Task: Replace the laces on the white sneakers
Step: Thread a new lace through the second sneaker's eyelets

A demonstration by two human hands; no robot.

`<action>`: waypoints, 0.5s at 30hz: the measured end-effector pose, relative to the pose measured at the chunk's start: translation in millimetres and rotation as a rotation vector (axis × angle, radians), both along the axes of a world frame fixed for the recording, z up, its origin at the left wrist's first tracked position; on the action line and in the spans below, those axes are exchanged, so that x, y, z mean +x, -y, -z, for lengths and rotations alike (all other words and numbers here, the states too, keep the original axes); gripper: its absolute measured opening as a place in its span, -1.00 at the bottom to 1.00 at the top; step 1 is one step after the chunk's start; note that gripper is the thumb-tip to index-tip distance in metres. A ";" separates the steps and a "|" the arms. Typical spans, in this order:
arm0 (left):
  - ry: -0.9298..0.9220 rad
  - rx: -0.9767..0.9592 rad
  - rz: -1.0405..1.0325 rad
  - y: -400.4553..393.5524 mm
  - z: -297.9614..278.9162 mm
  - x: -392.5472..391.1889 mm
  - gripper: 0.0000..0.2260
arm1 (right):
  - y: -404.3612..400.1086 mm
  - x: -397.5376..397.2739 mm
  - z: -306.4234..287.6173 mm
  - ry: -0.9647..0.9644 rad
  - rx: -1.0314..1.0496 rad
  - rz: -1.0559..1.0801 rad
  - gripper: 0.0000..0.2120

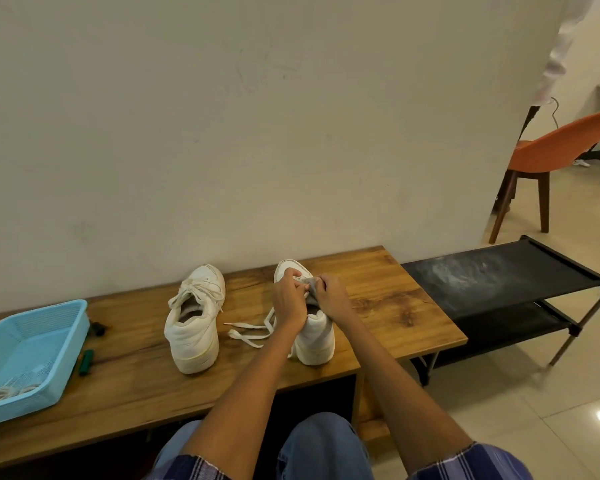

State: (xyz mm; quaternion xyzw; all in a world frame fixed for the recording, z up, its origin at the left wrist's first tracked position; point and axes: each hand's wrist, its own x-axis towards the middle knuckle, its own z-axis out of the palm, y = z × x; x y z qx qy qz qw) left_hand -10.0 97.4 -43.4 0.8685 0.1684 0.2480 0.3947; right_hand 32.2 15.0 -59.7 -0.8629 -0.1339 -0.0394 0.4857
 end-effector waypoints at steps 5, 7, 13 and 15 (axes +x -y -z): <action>0.012 0.069 0.013 -1.4 2.3 2.0 -0.92 | -1.3 0.6 2.2 -0.005 -0.006 0.017 -0.73; 0.028 0.068 0.006 -1.5 3.3 1.8 -0.91 | -1.3 -0.6 1.8 0.016 0.001 0.014 -0.74; 0.003 0.201 0.069 2.4 -4.8 -0.1 -0.83 | -1.5 -1.4 3.2 0.035 0.012 0.014 -0.75; 0.003 0.144 0.039 0.4 -2.0 1.7 -0.83 | -1.6 -1.1 3.9 0.023 0.035 0.003 -0.76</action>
